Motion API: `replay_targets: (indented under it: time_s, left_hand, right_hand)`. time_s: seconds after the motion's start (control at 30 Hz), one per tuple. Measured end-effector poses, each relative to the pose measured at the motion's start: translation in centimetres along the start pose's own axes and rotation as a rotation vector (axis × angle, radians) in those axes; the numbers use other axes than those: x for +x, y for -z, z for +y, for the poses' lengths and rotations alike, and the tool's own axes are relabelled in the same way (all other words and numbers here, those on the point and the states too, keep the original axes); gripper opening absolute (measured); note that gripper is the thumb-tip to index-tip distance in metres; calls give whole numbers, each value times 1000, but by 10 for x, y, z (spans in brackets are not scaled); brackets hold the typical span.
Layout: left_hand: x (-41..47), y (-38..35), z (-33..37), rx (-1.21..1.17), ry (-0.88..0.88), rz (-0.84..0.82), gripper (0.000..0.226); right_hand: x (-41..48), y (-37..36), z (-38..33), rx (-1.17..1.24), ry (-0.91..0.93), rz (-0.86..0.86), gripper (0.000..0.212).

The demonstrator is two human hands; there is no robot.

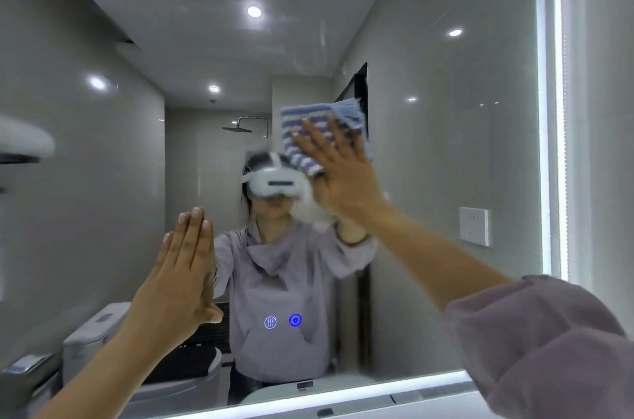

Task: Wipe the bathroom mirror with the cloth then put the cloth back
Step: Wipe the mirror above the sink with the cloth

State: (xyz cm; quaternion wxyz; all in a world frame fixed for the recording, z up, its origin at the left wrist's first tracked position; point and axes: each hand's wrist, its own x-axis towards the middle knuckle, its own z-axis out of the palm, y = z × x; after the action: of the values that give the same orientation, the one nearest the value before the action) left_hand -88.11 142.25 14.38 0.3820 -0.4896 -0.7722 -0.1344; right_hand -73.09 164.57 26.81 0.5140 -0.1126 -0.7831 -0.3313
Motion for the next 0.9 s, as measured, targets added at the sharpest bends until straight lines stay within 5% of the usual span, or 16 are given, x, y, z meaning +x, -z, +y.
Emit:
replay_targets:
  time_s: [0.23,0.47,0.6,0.77,0.9]
  left_hand:
    - [0,1,-1,61,-17,26,146]
    - [1,5,4,88,5,25,146]
    - [2,7,4,73,3,8,146]
    - [2,3,1,22,-17,52,145]
    - [0,-4,-2,-25,-46,68,138]
  right_hand:
    - [-32,0,94,-14,-479,44,58]
    - [-24,-5,50,78,-737,151,61]
    - [-14,-5,-15,111,-555,174,61]
    - [0,-16,-108,152,-147,-15,59]
    - [2,-17,-121,102,-51,-71,57]
